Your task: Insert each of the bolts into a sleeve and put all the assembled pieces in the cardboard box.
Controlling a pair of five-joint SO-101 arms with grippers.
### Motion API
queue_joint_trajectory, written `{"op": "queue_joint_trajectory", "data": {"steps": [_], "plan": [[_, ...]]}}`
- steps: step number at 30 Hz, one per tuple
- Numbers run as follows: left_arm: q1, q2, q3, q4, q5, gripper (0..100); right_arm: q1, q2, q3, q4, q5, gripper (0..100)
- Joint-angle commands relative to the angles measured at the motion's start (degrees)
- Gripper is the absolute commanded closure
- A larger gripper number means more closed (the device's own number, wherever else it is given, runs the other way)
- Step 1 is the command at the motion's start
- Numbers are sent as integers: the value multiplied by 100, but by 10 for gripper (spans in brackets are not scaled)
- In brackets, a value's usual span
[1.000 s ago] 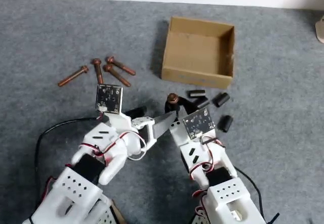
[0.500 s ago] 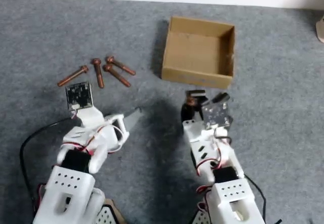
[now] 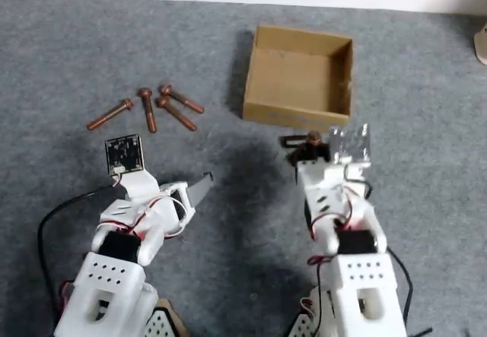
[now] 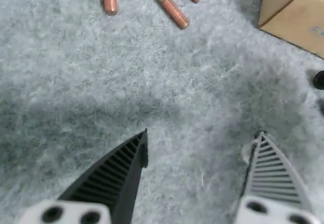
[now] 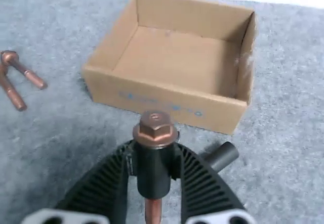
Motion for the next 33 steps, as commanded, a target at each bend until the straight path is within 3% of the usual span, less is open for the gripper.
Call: {"op": "queue_joint_trajectory", "data": {"steps": [1, 18, 26, 33], "plan": [[-92, -101, -13, -149, -9, 691, 145, 963, -1174, 145, -53, 994], [-92, -101, 154, -149, -44, 691, 462, 5455, -5895, 145, -44, 994], [-92, -101, 171, -149, -53, 692, 593, 6844, -7222, 127, -26, 994], [-84, -101, 171, -149, -53, 692, 1165, 8031, -7969, 127, -53, 994]]}}
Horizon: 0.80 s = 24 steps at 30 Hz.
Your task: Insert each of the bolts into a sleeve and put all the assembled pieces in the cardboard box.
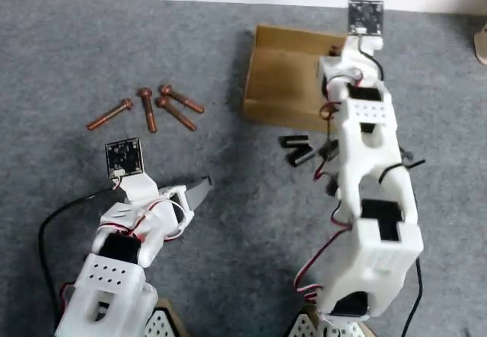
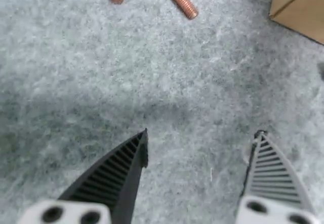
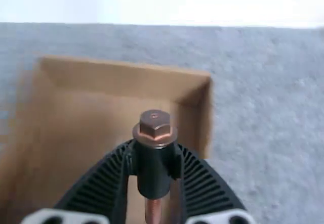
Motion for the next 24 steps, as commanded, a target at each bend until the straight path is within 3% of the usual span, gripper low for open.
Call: {"op": "queue_joint_trajectory", "data": {"steps": [1, 8, 13, 18, 24], "plan": [[-13, -101, -22, -114, -44, 693, 303, 233, -593, -13, -53, 994], [-4, -101, -22, -114, -44, 694, 330, 435, -593, 136, -26, 981], [-22, -101, -22, -114, -44, 694, 215, 418, -673, 1349, -53, 804], [-22, -101, -13, -114, -44, 694, 259, 426, -1068, 1763, -70, 827], [-22, -101, -13, -114, -44, 694, 259, 418, -2079, 3020, -404, 829]]}}
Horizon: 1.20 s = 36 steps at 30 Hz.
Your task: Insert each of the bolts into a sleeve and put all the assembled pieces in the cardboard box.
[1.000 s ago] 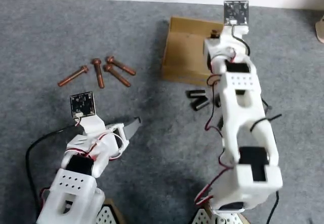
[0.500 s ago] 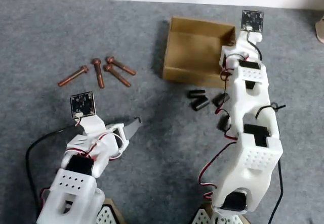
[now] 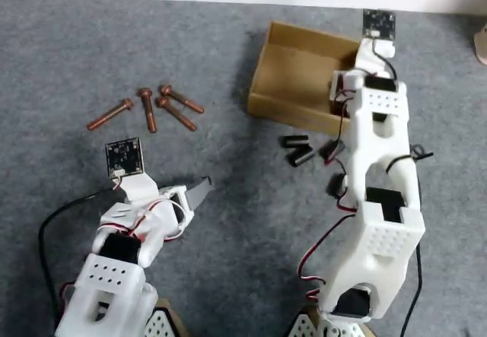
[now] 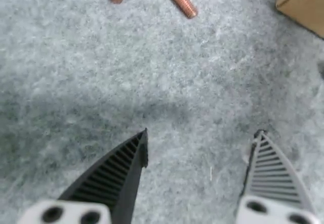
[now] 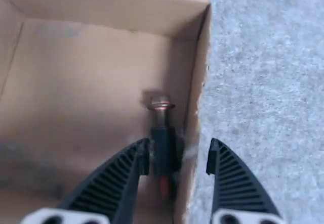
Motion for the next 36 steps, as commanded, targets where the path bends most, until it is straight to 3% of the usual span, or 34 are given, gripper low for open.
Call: {"op": "queue_joint_trajectory", "data": {"steps": [1, 8, 19, 29, 36], "plan": [[-31, -101, -13, -114, -35, 694, -13, -180, -971, 778, -440, 829], [-31, -101, -13, -114, -35, 694, -101, -163, -2308, 2703, -1064, 829], [-31, -101, -13, -114, -35, 694, -268, -136, -2440, 4497, -1846, 829], [-31, -101, -13, -114, -35, 694, -365, -127, -1499, 4734, -1916, 829], [-31, -101, -13, -114, -35, 694, -365, -154, 13, 3495, -1925, 829]]}}
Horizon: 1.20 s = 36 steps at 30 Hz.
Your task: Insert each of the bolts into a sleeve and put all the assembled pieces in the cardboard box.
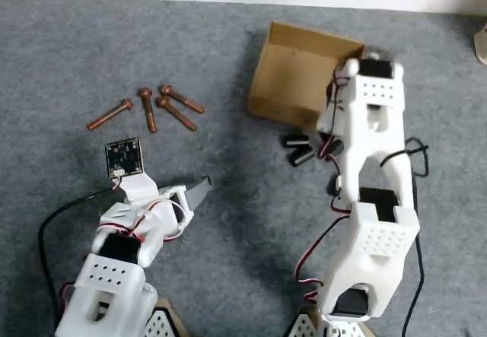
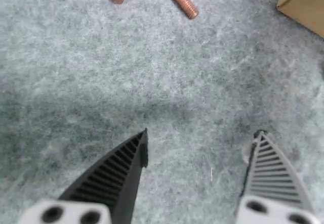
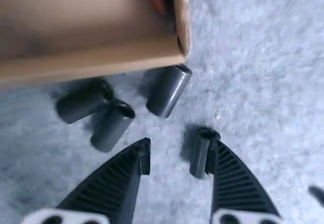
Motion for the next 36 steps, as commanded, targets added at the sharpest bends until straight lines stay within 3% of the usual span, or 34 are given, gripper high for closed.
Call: {"op": "queue_joint_trajectory", "data": {"steps": [1, 8, 19, 30, 35, 36], "plan": [[-13, -101, -13, -114, -35, 694, -57, -154, 444, -620, -70, 829], [-13, -101, -13, -114, -35, 694, -66, -145, 752, -1358, -97, 829], [-13, -101, -13, -114, -35, 694, -57, -119, 927, -1921, -879, 829], [-13, -101, -13, -114, -35, 694, -4, -119, 2158, -3037, -1380, 832], [-22, -101, -13, -114, -35, 694, 145, -119, 2211, -3055, -1530, 998], [-22, -101, -13, -114, -35, 694, 180, -119, 2211, -3055, -1538, 988]]}}
